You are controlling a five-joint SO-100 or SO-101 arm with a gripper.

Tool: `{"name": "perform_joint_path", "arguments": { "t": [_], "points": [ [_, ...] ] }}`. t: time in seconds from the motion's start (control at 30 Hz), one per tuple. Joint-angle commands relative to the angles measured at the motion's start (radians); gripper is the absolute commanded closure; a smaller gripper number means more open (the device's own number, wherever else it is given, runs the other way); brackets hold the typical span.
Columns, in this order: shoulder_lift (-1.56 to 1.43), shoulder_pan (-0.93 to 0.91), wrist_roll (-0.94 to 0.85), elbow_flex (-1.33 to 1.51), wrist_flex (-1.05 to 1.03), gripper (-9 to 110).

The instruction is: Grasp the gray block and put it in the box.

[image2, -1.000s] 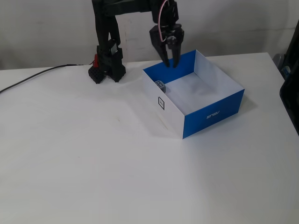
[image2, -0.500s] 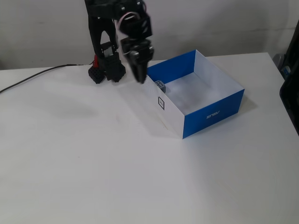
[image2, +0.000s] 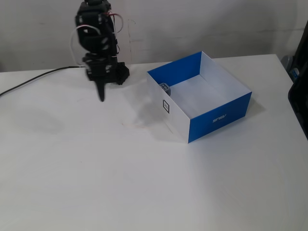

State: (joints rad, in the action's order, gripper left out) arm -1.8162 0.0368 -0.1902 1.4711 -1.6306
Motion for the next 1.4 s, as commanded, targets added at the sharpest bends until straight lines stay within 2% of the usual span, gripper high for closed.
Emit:
{"name": "perform_joint_path", "arguments": {
  "t": [0.0,0.6,1.0,1.37],
  "points": [
    [-0.081,0.052,0.005,0.02,0.071,98],
    [-0.405,0.126,0.044,0.538,0.396,101],
    [-0.756,0.06,0.08,0.893,0.534,101],
    [-0.974,0.081,0.086,1.197,0.641,101]
  ]
}}
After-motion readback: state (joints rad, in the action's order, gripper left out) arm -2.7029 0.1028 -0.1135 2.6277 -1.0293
